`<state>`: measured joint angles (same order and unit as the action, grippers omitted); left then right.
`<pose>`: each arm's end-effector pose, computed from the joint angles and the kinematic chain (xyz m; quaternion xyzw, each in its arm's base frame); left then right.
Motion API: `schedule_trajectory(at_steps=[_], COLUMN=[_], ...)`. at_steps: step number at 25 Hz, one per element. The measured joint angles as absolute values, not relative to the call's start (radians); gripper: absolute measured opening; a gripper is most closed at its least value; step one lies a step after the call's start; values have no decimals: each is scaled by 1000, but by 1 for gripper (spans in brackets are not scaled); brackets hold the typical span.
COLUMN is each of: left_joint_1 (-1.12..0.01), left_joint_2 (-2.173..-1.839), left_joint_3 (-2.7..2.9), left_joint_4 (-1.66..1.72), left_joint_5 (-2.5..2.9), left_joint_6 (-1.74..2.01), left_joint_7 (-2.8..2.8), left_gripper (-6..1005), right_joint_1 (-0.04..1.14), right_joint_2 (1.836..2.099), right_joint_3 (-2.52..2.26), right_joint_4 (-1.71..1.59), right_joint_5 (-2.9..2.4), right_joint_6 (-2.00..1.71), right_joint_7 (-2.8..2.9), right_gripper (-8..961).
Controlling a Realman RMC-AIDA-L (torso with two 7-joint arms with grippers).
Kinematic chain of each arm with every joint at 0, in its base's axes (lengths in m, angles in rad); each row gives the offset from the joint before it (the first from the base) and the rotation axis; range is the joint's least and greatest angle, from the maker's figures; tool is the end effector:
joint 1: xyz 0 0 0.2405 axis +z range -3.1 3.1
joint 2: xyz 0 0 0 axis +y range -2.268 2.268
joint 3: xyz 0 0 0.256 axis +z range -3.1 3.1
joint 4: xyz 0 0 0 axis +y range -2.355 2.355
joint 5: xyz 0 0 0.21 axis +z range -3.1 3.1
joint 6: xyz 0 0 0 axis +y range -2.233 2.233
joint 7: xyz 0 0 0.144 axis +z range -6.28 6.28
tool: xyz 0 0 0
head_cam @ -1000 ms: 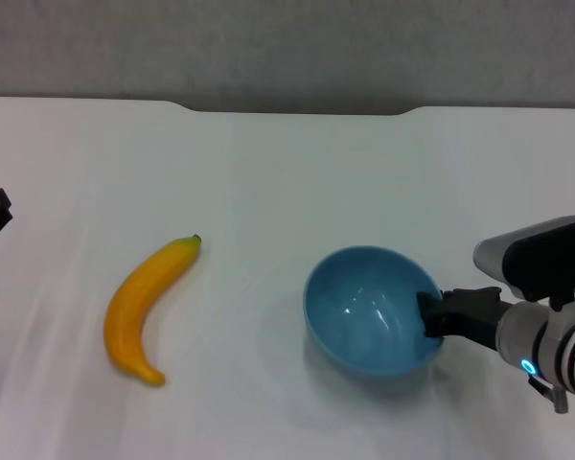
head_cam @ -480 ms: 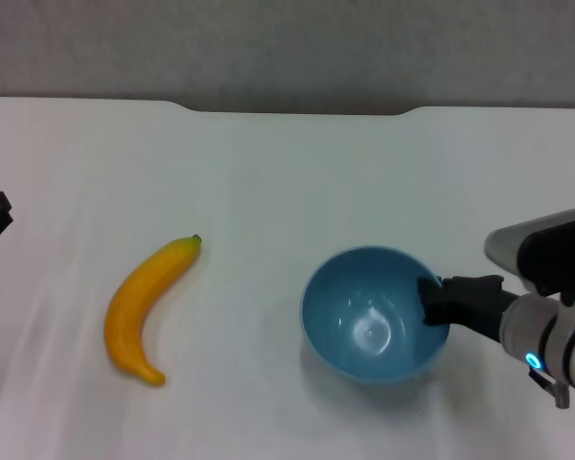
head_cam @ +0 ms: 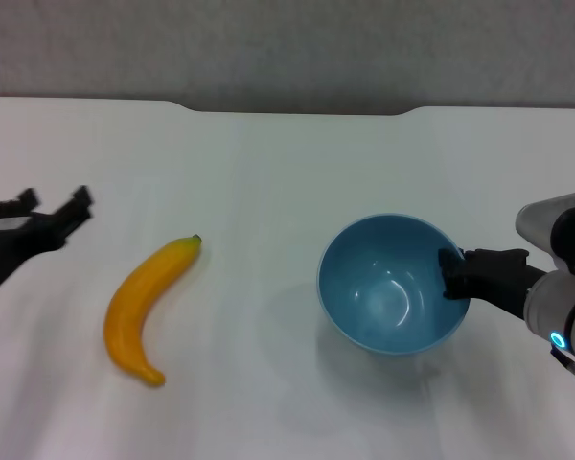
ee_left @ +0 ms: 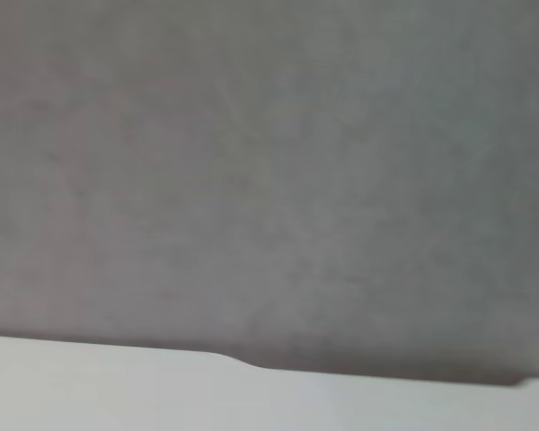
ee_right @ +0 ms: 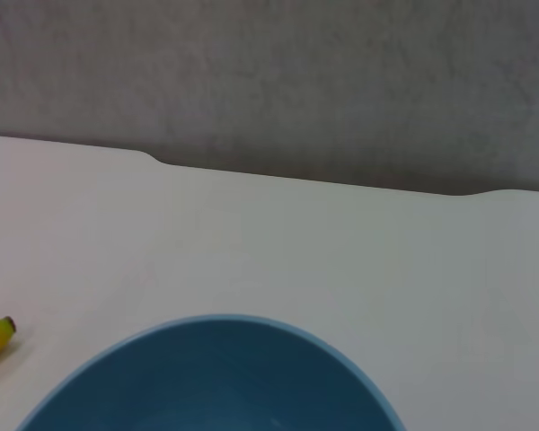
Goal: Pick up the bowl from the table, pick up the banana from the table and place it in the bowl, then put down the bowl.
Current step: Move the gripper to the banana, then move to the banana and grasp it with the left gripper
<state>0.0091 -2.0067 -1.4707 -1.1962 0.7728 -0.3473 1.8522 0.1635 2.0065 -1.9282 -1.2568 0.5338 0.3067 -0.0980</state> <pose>-0.2915 0.3266 0.0317 -0.7270 -0.3836 -0.2795 0.4963 0.2544 0.3368 -0.0477 -0.8133 0.3862 0.0875 0.4263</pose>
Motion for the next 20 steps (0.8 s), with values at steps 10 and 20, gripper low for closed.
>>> schedule_trajectory(at_steps=[10,20], left_joint_1=[-87,-188], left_joint_2=[-2005,-2038], left_joint_3=[-1559,-1605], left_joint_4=[-1262,-1235], left_joint_5=[1559,2085], left_joint_6=[-506,-606], left_joint_7=[1150,763], left_gripper=[776,777], right_joint_1=[166,173], right_joint_2=[2006,2006], right_joint_3=[-1923,-1925], right_joint_4=[-1261,-1261], right_joint_5=[534,535], right_joint_6=[314,323], right_joint_7=[-110,-124], right_gripper=[41,41])
